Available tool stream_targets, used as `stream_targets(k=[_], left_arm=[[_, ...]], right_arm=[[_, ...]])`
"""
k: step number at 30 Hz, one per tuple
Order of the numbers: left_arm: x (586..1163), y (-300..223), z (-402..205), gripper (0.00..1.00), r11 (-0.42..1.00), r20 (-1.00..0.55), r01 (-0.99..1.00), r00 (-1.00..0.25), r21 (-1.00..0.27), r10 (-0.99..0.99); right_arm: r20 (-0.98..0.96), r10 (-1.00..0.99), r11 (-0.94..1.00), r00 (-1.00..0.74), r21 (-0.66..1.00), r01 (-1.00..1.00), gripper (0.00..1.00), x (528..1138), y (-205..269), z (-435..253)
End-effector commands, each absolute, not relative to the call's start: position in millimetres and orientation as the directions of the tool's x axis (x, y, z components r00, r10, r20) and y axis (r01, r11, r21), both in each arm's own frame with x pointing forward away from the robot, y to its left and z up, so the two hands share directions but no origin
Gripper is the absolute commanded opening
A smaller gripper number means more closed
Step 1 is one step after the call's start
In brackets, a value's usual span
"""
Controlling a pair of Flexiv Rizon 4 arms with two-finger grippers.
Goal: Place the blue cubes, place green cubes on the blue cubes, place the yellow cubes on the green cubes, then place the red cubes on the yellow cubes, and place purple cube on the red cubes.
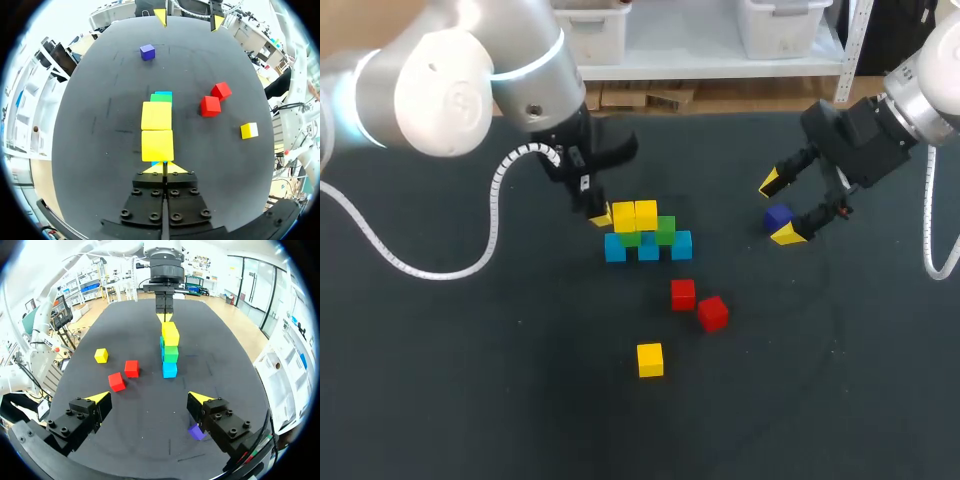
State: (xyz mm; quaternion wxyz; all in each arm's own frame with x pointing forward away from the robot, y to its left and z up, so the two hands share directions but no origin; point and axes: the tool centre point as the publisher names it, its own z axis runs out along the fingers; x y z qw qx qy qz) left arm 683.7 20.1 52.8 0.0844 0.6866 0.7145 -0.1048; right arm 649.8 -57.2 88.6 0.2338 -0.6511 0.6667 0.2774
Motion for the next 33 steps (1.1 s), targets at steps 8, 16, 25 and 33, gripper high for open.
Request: stream_targets(k=[8,16,25,33], left_arm=[[678,33,56,0.00,0.066,-0.254,0.998,-0.069,-0.023,0.965],[668,54,68,0.11,0.084,-0.273,0.996,-0.073,0.030,0.959],[651,90,86,1.00,0.081,-0.426,0.995,-0.053,0.049,0.903],[636,118,91,1.00,0.029,-0.497,0.999,-0.011,0.030,0.868]], right_arm=[[-0.674,-0.737,-0.003,-0.042,0.066,-0.998,1.00,651,-57,88],[-0.674,-0.737,-0.003,-0.042,0.066,-0.998,1.00,651,-57,88],[-0.674,-0.737,-0.003,-0.042,0.066,-0.998,1.00,651,-57,88],[-0.674,-0.737,-0.003,-0.042,0.066,-0.998,1.00,651,-57,88]])
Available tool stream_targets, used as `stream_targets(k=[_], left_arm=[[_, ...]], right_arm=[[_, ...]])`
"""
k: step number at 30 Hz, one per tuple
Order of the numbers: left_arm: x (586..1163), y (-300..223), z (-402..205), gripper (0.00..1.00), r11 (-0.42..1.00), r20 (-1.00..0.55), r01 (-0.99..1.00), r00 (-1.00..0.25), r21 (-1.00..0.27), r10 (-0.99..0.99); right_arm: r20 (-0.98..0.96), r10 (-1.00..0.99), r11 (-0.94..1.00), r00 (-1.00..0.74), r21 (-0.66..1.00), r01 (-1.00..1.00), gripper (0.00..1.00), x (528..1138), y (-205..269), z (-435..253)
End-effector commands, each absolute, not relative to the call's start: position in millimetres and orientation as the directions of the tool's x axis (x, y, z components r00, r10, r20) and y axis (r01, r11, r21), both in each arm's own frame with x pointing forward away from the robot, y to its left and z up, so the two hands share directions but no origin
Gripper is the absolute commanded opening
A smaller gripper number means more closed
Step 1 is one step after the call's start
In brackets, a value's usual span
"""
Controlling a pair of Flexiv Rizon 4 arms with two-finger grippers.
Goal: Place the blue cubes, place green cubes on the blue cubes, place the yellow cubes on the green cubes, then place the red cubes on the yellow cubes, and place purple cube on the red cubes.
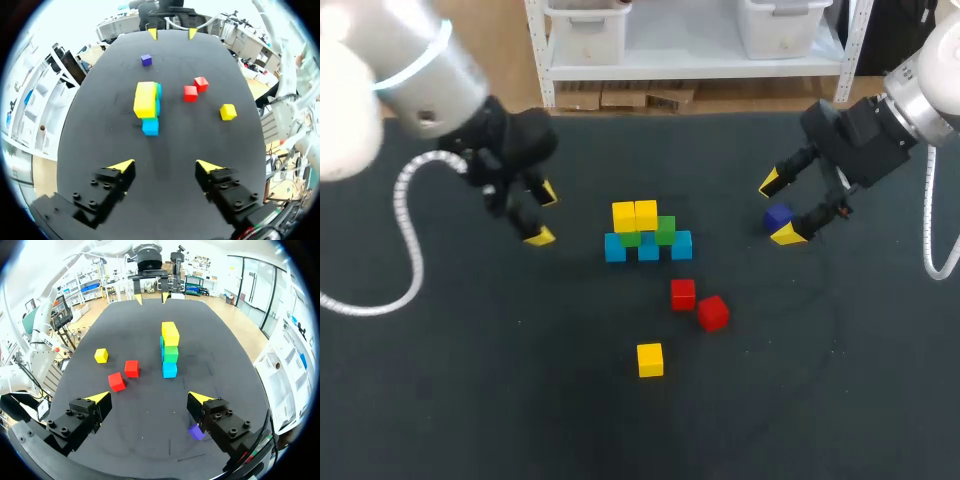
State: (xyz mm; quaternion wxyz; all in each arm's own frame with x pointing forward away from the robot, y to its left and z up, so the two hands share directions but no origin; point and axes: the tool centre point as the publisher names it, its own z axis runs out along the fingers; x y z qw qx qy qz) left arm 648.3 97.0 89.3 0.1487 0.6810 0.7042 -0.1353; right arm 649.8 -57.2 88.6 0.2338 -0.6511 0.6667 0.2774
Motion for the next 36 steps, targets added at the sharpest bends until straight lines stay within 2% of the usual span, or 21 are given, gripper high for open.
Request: stream_targets(k=[1,14,28,36], left_arm=[[635,121,90,1.00,0.018,-0.496,1.000,-0.003,0.025,0.869],[629,142,94,1.00,-0.072,-0.484,0.997,0.074,0.023,0.872],[629,142,94,1.00,-0.074,-0.480,0.997,0.076,0.023,0.874],[629,142,94,1.00,-0.074,-0.480,0.997,0.076,0.023,0.874]], right_arm=[[-0.674,-0.737,-0.003,-0.042,0.066,-0.998,1.00,651,-57,88],[-0.674,-0.737,-0.003,-0.042,0.066,-0.998,1.00,651,-57,88],[-0.674,-0.737,-0.003,-0.042,0.066,-0.998,1.00,651,-57,88],[-0.703,-0.711,-0.028,0.030,-0.014,-1.000,1.00,600,-5,86]])
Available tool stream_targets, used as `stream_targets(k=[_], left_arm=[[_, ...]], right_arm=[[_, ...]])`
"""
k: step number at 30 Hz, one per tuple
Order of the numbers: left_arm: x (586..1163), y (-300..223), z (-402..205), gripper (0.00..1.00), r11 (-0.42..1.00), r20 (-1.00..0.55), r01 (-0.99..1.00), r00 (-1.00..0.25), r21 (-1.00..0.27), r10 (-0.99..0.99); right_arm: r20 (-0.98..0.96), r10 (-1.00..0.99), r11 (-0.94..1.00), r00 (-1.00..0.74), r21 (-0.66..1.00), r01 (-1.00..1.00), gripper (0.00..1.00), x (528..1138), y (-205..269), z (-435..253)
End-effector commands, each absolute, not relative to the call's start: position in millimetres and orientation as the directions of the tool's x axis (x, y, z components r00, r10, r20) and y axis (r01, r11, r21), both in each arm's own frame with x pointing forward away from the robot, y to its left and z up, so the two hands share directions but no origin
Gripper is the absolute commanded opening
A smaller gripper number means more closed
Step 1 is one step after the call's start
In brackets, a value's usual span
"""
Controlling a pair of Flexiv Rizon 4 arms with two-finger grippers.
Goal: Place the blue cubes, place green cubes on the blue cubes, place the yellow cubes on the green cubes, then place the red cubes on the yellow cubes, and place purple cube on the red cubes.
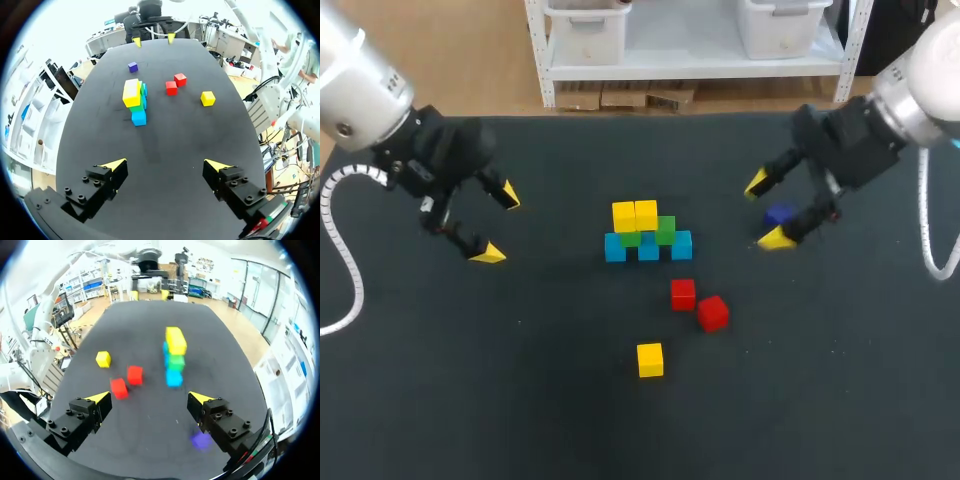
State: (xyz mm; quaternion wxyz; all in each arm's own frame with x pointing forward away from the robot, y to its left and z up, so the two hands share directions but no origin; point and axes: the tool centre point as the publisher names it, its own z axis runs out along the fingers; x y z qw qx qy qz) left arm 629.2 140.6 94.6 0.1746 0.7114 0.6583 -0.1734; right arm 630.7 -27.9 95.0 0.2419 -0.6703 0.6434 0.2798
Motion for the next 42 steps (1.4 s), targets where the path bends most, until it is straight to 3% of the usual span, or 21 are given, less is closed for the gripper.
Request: stream_targets(k=[1,25,42], left_arm=[[629,142,94,1.00,-0.074,-0.480,0.997,0.076,0.023,0.874],[629,142,94,1.00,-0.074,-0.480,0.997,0.076,0.023,0.874],[629,142,94,1.00,-0.074,-0.480,0.997,0.076,0.023,0.874]], right_arm=[[-0.715,-0.698,-0.031,0.032,-0.015,-0.999,1.00,593,2,84],[-0.785,-0.620,-0.140,0.015,0.092,-0.986,1.00,510,83,24],[-0.738,-0.673,-0.062,-0.055,0.130,-0.990,1.00,498,98,3]])
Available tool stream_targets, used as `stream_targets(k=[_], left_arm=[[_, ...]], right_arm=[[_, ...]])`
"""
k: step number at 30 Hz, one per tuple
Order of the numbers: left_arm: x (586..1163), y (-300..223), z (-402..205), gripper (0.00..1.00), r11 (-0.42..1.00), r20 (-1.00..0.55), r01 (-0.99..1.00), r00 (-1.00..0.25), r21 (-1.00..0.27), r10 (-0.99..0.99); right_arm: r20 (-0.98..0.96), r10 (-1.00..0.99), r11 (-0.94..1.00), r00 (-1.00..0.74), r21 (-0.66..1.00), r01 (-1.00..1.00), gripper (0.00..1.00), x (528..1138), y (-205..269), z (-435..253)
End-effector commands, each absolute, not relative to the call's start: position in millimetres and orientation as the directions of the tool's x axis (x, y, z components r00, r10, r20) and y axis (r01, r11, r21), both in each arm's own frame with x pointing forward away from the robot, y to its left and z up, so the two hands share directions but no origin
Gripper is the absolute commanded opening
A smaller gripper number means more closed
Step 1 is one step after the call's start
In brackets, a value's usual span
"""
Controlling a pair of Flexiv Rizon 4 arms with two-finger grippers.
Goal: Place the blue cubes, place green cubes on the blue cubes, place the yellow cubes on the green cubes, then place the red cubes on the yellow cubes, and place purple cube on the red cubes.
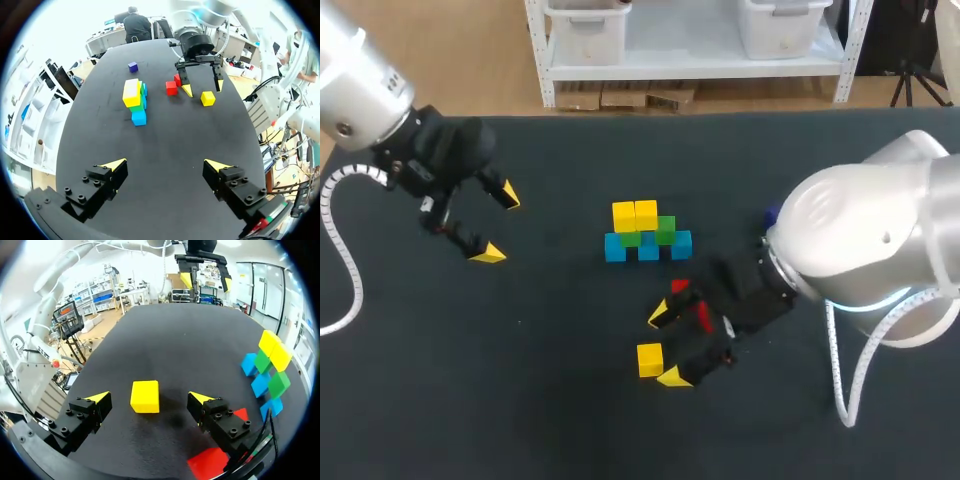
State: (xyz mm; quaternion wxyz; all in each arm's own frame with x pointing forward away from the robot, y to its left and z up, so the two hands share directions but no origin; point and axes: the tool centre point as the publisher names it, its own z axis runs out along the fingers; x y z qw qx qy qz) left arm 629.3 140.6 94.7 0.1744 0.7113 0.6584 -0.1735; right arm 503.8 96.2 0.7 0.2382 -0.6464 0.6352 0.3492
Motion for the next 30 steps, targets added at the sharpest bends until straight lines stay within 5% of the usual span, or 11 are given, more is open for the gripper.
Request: stream_targets(k=[1,4,6,8,20,24,30], left_arm=[[628.7,142.0,94.3,1.00,-0.074,-0.480,0.997,0.076,0.023,0.874],[628.7,142.0,94.3,1.00,-0.074,-0.480,0.997,0.076,0.023,0.874],[628.7,142.0,94.3,1.00,-0.074,-0.480,0.997,0.076,0.023,0.874],[628.7,142.0,94.3,1.00,-0.074,-0.480,0.997,0.076,0.023,0.874],[628.7,142.0,94.3,1.00,-0.074,-0.480,0.997,0.076,0.023,0.874],[628.7,142.0,94.3,1.00,-0.074,-0.480,0.997,0.076,0.023,0.874],[628.7,142.0,94.3,1.00,-0.074,-0.480,0.997,0.076,0.023,0.874]], right_arm=[[-0.738,-0.673,-0.056,-0.060,0.132,-0.990,1.00,498.2,97.9,2.2],[-0.735,-0.675,-0.043,-0.069,0.133,-0.990,1.00,498.0,97.1,1.9],[-0.735,-0.674,-0.041,-0.069,0.131,-0.991,0.65,498.1,97.0,1.6],[-0.737,-0.672,-0.041,-0.069,0.130,-0.991,0.48,498.3,96.8,0.6],[-0.747,-0.663,-0.059,-0.054,0.125,-0.990,0.30,500.7,98.6,-3.2],[-0.746,-0.663,-0.055,-0.058,0.127,-0.990,0.00,501.3,97.2,-4.6],[-0.744,-0.668,-0.073,-0.032,0.108,-0.991,0.00,504.5,94.3,4.6]])
